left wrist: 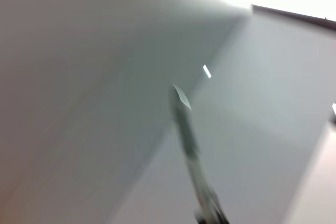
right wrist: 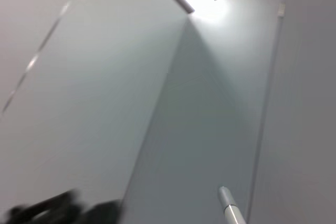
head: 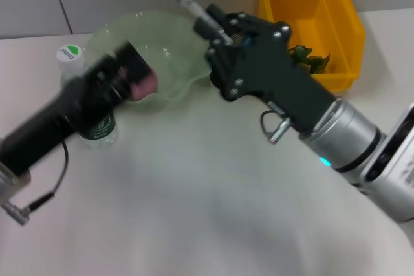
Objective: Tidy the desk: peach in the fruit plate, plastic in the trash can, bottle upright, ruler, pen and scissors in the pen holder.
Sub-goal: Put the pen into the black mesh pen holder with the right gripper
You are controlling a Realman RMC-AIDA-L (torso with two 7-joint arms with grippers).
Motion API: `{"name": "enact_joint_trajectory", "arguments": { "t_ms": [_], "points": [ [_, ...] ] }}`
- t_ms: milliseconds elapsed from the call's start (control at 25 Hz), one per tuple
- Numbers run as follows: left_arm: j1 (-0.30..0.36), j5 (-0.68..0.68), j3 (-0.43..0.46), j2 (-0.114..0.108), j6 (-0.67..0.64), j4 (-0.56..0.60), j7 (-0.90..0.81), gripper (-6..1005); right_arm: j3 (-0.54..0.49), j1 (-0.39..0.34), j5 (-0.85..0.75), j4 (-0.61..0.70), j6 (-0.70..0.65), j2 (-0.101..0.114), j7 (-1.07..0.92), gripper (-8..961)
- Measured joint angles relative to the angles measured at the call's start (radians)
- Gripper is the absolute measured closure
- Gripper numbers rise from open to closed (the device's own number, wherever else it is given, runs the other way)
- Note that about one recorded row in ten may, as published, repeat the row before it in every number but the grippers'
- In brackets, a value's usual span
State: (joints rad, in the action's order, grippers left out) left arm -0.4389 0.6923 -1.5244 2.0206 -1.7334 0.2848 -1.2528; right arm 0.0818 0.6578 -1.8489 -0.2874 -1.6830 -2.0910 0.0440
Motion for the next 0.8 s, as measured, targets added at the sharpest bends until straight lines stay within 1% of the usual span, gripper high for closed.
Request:
{"name": "enact_joint_trajectory", "arguments": {
  "t_ms": [120, 200, 240, 360, 400, 440, 480, 520, 560, 640, 680, 800],
  "points": [
    [0.004, 0.150, 0.005, -0.017, 0.028, 0.051, 0.065, 151, -0.029, -0.022, 0.002, 0.038, -0.004, 0.002, -0.129, 787],
    [0.005, 0.243, 0.012, -0.023, 0.049, 0.077, 0.099, 151, -0.044, -0.036, 0.003, 0.069, -0.005, 0.005, -0.219, 786],
    [0.005, 0.278, 0.013, -0.024, 0.055, 0.088, 0.111, 151, -0.049, -0.042, 0.003, 0.090, -0.005, 0.005, -0.269, 785],
    [0.005, 0.278, 0.013, -0.024, 0.055, 0.088, 0.111, 152, -0.056, -0.055, 0.003, 0.157, -0.003, 0.007, -0.427, 783],
    [0.005, 0.328, 0.018, -0.025, 0.068, 0.103, 0.130, 152, -0.055, -0.058, 0.002, 0.182, 0.000, 0.008, -0.491, 782],
    [0.005, 0.328, 0.018, -0.025, 0.068, 0.103, 0.130, 152, -0.052, -0.060, -0.001, 0.215, 0.006, 0.009, -0.562, 781],
    [0.009, 0.461, 0.075, -0.028, 0.112, 0.127, 0.172, 152, -0.045, -0.062, -0.002, 0.249, 0.014, 0.009, -0.633, 780],
    [0.009, 0.461, 0.075, -0.028, 0.112, 0.127, 0.172, 152, -0.039, -0.064, -0.003, 0.280, 0.022, 0.010, -0.692, 780],
    [0.015, 0.495, 0.108, -0.030, 0.119, 0.128, 0.188, 152, -0.022, -0.065, -0.004, 0.322, 0.033, 0.010, -0.760, 779],
    [0.015, 0.495, 0.108, -0.030, 0.119, 0.128, 0.188, 152, 0.027, -0.066, -0.005, 0.411, 0.048, 0.011, -0.883, 777],
    [0.031, 0.521, 0.142, -0.035, 0.121, 0.136, 0.218, 153, 0.064, -0.067, -0.006, 0.465, 0.052, 0.011, -0.955, 776],
    [0.037, 0.523, 0.144, -0.038, 0.124, 0.143, 0.224, 153, 0.203, -0.062, -0.007, 0.645, 0.069, 0.012, -1.177, 774]
  ]
}}
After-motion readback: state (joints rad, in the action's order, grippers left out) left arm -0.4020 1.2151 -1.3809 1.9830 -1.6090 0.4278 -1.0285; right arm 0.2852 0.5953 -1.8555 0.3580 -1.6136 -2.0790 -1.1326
